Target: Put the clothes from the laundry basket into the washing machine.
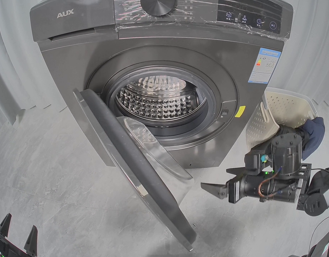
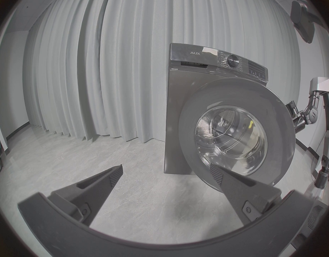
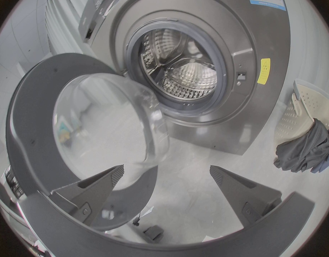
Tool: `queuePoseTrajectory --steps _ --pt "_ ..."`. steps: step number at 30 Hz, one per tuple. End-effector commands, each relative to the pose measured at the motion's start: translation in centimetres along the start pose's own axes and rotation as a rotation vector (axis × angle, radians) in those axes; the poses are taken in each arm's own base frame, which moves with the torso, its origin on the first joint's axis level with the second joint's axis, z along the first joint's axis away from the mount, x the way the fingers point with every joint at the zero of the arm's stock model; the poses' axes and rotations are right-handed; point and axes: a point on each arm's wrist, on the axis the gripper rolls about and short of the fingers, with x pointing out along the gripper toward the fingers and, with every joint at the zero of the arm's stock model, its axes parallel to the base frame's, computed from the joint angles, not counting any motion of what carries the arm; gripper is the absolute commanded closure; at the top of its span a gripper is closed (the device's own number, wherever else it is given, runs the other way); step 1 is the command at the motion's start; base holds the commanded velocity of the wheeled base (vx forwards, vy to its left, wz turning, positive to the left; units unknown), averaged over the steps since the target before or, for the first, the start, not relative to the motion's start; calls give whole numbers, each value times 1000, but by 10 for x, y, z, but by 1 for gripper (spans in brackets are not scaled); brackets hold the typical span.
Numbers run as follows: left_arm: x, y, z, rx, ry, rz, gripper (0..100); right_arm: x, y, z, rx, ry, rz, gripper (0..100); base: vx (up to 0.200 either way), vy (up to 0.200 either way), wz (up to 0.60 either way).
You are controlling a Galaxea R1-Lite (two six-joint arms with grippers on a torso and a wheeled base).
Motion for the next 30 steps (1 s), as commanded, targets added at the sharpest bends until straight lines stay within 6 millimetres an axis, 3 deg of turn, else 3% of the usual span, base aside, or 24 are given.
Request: queuePoseTrajectory --steps 1,2,6,9,14,15,20,30 --pt "0 0 -5 0 1 1 0 35 -24 12 35 -12 -94 0 -200 0 0" --pt "0 0 -5 0 1 1 0 35 -24 12 35 -12 -94 0 0 0 0" --pt "0 0 -5 0 1 1 0 65 -33 22 53 -35 -151 0 0 0 0" --pt "0 0 -5 0 0 0 0 73 -31 24 51 -40 -143 0 0 0 0" --pt "0 0 -5 0 1 1 0 75 -26 24 45 -36 -131 0 0 0 0" --pt "0 0 -5 0 1 1 0 75 -14 20 32 -22 -101 0 0 0 0" --pt "0 0 -5 0 1 1 0 74 5 15 10 -11 -51 0 0 0 0" --pt "0 0 -5 3 1 -1 0 78 6 21 12 -34 -47 0 0 0 0"
